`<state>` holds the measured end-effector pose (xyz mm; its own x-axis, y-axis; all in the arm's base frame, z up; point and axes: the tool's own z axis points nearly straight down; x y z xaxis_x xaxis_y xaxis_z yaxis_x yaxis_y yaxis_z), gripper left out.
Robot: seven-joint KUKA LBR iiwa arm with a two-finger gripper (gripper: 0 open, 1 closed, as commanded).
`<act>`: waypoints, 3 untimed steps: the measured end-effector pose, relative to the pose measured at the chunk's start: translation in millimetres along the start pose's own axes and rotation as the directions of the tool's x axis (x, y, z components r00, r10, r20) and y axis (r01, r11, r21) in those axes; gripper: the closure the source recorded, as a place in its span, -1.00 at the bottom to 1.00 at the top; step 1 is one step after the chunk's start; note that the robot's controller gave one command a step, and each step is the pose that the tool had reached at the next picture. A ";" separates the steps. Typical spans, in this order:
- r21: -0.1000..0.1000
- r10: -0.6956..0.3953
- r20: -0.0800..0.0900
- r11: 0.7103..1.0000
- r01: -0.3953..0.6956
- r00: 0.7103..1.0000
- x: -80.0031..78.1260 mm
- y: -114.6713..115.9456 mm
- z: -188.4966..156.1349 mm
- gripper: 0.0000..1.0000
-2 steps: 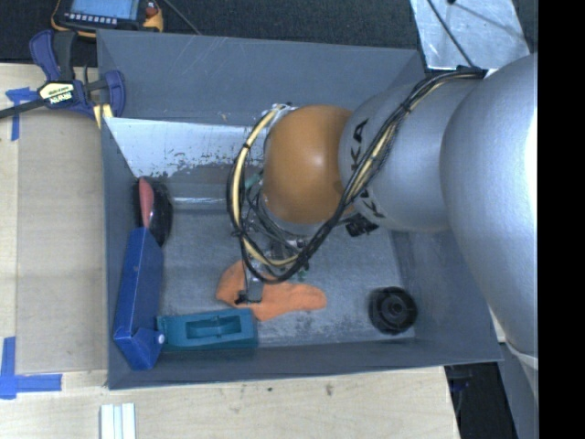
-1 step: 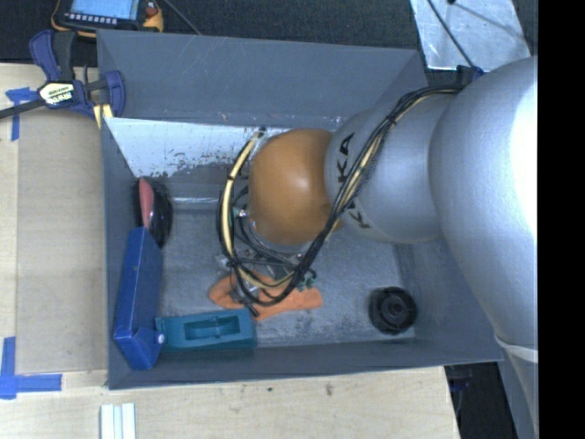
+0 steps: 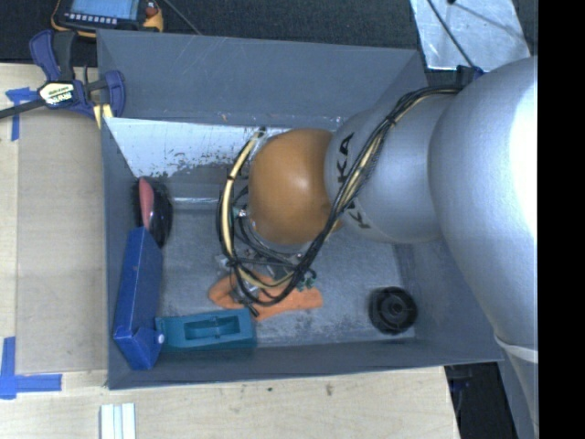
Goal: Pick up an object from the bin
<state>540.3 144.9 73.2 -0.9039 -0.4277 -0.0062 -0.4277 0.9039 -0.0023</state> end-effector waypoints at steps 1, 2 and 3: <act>0.002 0.001 0.012 1.000 -0.001 1.000 4.3 15.4 -1.9 1.00; -0.003 -0.005 -0.010 1.000 0.005 1.000 -18.6 -0.7 -52.5 1.00; -0.001 -0.002 -0.003 1.000 0.002 1.000 -26.9 -5.2 -68.4 1.00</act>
Offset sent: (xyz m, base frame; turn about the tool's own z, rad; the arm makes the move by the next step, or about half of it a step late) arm 0.0680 -0.0014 0.1326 -0.0090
